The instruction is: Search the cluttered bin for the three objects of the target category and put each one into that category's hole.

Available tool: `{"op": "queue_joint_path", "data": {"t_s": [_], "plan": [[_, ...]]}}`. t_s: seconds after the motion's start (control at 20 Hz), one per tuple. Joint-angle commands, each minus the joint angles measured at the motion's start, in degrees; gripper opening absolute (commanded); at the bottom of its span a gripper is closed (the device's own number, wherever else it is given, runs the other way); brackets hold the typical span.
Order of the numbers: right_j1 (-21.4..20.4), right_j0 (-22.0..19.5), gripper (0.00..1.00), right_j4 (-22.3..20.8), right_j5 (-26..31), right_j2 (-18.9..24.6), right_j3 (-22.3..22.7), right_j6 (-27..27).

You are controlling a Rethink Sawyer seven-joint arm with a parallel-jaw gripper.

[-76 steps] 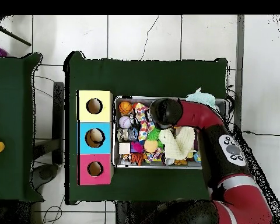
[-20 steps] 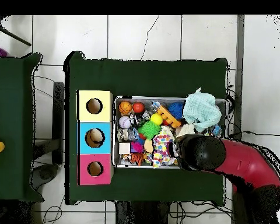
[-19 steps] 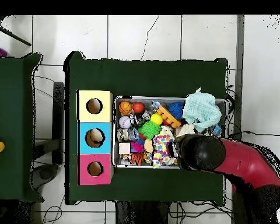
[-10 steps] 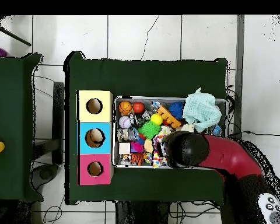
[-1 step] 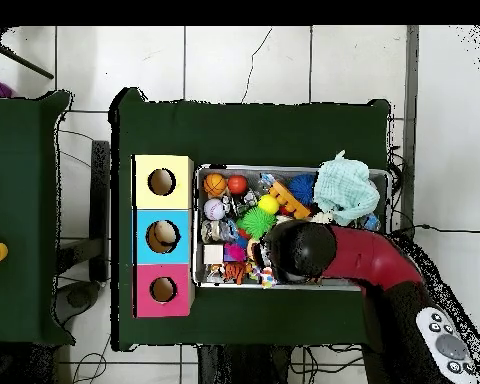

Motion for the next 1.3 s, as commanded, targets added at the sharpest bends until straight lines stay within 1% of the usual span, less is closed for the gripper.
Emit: {"op": "queue_joint_path", "data": {"t_s": [0.05,0.25,0.65,0.95,1.1,1.3], "plan": [[6.28,1.2,1.0,-0.6,-1.29,4.49,-6.4,0.22],[8.24,1.97,1.0,-0.97,0.56,4.73,-9.83,-0.89],[9.71,3.72,1.0,-2.15,4.22,6.06,-14.9,-4.6],[11.34,4.86,1.0,-2.79,6.85,7.02,-19.59,-6.62],[12.68,5.58,1.0,-3.05,8.14,7.43,-22.39,-7.54],[14.32,6.04,1.0,-3.15,8.98,7.85,-24.78,-8.12]]}}
